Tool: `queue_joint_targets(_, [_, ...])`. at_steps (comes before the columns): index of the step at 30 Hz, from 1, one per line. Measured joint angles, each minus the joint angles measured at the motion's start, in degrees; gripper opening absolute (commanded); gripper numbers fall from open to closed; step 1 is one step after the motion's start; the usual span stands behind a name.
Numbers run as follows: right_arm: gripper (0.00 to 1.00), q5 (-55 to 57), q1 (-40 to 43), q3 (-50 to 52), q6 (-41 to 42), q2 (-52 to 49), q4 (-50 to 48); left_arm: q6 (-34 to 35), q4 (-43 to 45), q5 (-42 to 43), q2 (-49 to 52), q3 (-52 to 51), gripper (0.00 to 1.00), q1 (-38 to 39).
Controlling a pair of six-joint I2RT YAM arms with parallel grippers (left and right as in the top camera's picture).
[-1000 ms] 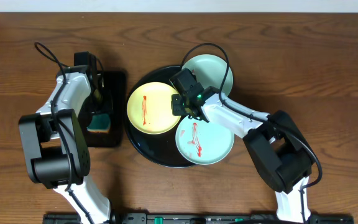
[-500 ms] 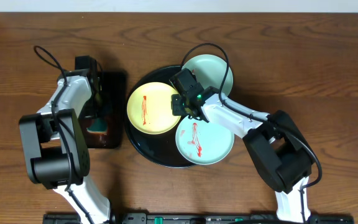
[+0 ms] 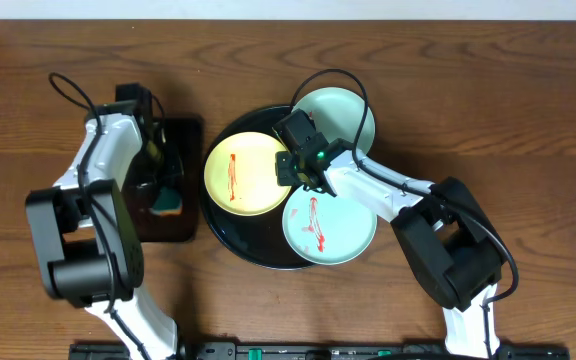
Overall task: Clean dirty plates on tray and stack at the side
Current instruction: 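Scrub the yellow plate with the sponge in the left gripper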
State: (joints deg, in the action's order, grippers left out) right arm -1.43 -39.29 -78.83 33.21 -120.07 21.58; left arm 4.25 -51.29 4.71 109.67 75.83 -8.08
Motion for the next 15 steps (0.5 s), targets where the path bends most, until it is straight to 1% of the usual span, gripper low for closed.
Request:
queue_joint_targets(4, [0.01,-1.5,0.5,0.0,-0.3,0.0,0.0,0.0,-0.2,7.9,-4.5,0.8,0.07,0.6])
queue_joint_targets(7, [0.01,-3.1,1.1,0.0,-0.4,0.0,0.1,0.1,0.0,12.3,-6.4,1.2,0.08,2.2])
queue_joint_targets(10, [0.01,-4.6,1.5,0.0,-0.4,0.0,0.3,0.8,1.4,14.3,-6.6,0.8,0.07,4.7])
queue_joint_targets(15, [0.01,-5.5,1.6,-0.1,-0.4,0.0,0.8,5.1,7.1,14.7,-6.5,-3.6,0.07,9.2])
